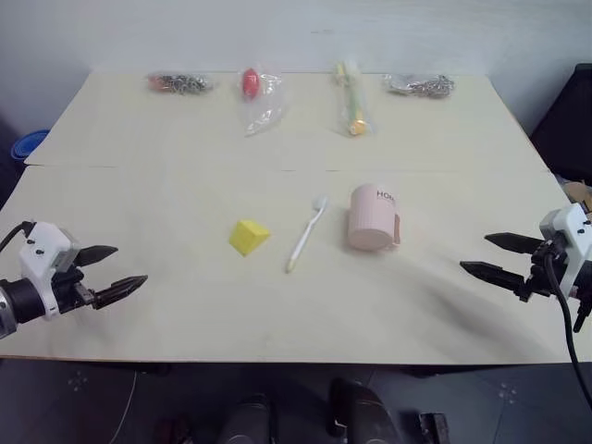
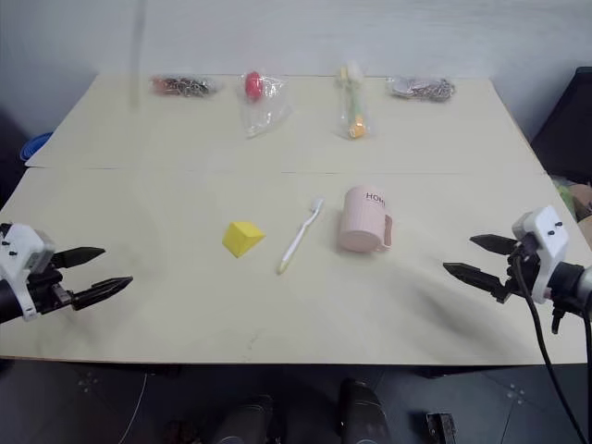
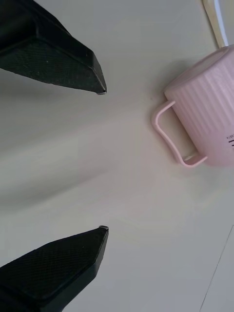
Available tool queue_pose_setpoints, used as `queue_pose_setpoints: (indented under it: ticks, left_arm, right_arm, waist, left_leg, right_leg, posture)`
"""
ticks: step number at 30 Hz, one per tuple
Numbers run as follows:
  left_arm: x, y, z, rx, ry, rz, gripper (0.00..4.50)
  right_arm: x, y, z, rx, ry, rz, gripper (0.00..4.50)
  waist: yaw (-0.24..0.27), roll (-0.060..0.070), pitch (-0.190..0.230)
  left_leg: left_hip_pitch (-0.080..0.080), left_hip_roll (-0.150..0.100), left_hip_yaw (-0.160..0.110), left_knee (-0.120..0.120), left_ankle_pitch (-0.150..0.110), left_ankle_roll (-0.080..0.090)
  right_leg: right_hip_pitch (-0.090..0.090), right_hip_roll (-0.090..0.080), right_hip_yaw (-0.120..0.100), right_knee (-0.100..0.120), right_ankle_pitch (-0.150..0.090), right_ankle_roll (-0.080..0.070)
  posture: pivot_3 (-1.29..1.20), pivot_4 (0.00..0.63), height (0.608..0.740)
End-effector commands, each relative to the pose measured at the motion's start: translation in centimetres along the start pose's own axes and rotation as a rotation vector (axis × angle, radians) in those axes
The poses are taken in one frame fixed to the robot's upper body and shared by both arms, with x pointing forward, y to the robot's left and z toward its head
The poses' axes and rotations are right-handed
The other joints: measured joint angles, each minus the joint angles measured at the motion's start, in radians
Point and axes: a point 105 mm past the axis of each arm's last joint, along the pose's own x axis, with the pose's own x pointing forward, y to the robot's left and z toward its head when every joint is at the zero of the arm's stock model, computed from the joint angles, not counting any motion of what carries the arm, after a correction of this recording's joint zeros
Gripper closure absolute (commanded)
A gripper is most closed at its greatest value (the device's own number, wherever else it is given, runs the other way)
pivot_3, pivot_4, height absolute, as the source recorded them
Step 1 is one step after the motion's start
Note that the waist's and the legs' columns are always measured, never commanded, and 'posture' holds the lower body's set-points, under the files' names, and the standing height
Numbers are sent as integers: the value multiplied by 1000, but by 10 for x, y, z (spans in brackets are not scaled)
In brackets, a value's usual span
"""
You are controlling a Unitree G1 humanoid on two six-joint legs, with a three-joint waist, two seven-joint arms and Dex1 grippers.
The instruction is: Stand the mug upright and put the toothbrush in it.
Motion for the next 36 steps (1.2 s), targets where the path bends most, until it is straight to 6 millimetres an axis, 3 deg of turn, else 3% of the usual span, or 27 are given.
queue_pose_setpoints:
  ticks: [1, 5, 9, 14, 16, 19, 25, 28, 33, 36]
  left_arm:
    - [13, -11, 26, 8, -79, -51, 33]
    - [45, -31, 40, 57, -103, -166, 33]
    - [90, -45, 45, 62, -128, -226, 33]
    - [143, -56, 36, 94, -52, -199, 33]
    - [159, -68, 42, 94, -73, -228, 33]
    - [176, -67, 44, 69, -68, -179, 33]
    - [191, -64, 44, 44, -40, -122, 33]
    - [188, -64, 46, 13, -57, -132, 572]
    - [175, -57, 34, -17, -32, -91, 1971]
    - [151, -23, 22, -9, 20, 71, 2171]
  right_arm:
    - [1, 33, 35, -42, -92, 152, 0]
    - [8, 85, 69, -75, -139, 385, 0]
    - [13, 120, 86, -143, -157, 512, 0]
    - [16, 136, 103, -168, -222, 564, 0]
    - [17, 137, 105, -158, -237, 566, 0]
    - [20, 138, 102, -162, -230, 555, 0]
    - [20, 143, 102, -160, -243, 563, 0]
    - [21, 140, 103, -171, -253, 540, 0]
    - [28, 135, 109, -173, -284, 502, 0]
    - [32, 136, 109, -181, -284, 509, 0]
  waist:
    - [1, 0, 0]
    - [1, 0, 0]
    - [7, 0, 0]
    - [4, -3, 0]
    - [5, -5, 1]
    - [5, -6, 1]
    - [4, -6, 1]
    - [5, -6, 1]
    - [3, -6, 1]
    - [-4, -6, 1]
  left_leg:
    - [0, 0, 0, 0, 0, 0]
    - [0, 0, -1, 1, 0, 0]
    - [0, -2, -1, 2, 0, 0]
    - [0, -5, -1, 2, 0, 0]
    - [-1, -5, 0, 3, 0, 0]
    - [-1, -5, 1, 3, 0, 0]
    - [-1, -4, 0, 4, 0, 0]
    - [-1, -5, 0, 4, 0, 0]
    - [-1, -4, -1, 4, 0, 0]
    - [0, -3, -1, 4, 1, -1]
  right_leg:
    - [0, 0, 0, 0, 0, 0]
    - [0, 0, 0, 2, 0, 0]
    - [1, 0, -1, 2, 0, 0]
    - [1, 1, -1, 1, 1, 1]
    - [1, 2, -1, 1, 1, 1]
    - [1, 2, -2, 1, 1, 1]
    - [1, 2, -2, 1, 1, 2]
    - [1, 2, -2, 2, 1, 2]
    - [1, 1, -1, 2, 1, 2]
    - [1, 2, -1, 2, 1, 2]
  posture:
    - [0, 150, 740]
    - [0, 150, 740]
    - [0, 150, 740]
    - [0, 150, 740]
    - [0, 150, 740]
    - [0, 150, 740]
    - [0, 150, 740]
    - [0, 150, 740]
    - [0, 150, 740]
    - [0, 150, 740]
